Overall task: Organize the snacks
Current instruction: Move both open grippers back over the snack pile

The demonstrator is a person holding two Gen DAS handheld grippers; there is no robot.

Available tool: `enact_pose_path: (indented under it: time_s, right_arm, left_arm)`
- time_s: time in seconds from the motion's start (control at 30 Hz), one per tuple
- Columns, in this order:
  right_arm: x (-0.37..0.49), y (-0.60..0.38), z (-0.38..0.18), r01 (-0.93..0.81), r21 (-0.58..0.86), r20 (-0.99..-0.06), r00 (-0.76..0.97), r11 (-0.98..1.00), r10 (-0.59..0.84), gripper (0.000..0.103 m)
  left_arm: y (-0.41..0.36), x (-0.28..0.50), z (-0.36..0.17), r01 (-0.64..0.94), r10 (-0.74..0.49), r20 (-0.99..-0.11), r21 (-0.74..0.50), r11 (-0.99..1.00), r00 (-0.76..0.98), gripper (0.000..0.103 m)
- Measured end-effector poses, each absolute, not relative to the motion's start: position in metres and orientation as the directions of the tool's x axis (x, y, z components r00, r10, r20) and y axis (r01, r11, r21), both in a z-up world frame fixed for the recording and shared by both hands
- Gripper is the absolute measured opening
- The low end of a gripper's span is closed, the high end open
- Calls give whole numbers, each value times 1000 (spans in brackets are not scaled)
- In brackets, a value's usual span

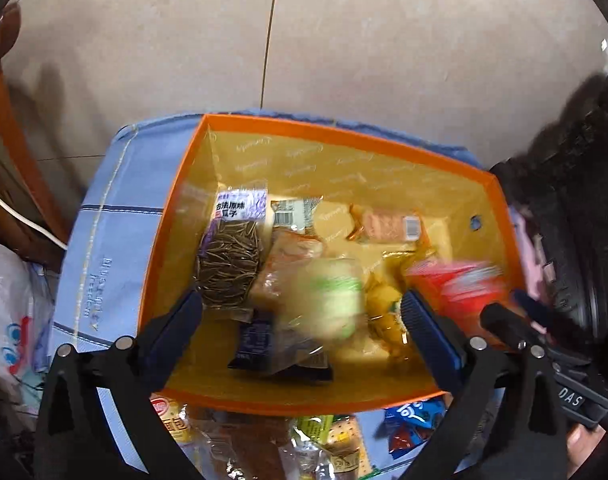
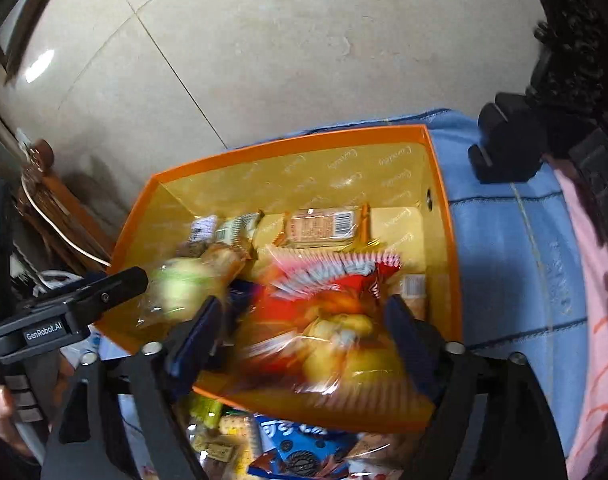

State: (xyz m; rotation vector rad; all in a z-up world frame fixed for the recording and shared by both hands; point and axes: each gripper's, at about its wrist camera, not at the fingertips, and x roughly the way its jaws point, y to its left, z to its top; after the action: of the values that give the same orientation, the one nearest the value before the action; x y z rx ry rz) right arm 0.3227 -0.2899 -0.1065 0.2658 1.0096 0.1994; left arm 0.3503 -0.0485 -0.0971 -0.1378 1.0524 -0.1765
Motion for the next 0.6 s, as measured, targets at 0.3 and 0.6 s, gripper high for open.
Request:
enact_pose_path:
  time_s: [0.3, 0.6]
  right_arm:
    - [232, -305, -100, -72, 247, -790, 563, 966, 244, 98]
    - [157, -306, -126, -14, 338, -829, 468, 941, 304, 99]
  left_arm:
    - [-1, 280, -104, 27, -193, -860, -205, 978, 472, 98]
    - [27, 160, -147, 62, -178, -903, -166, 984, 391, 98]
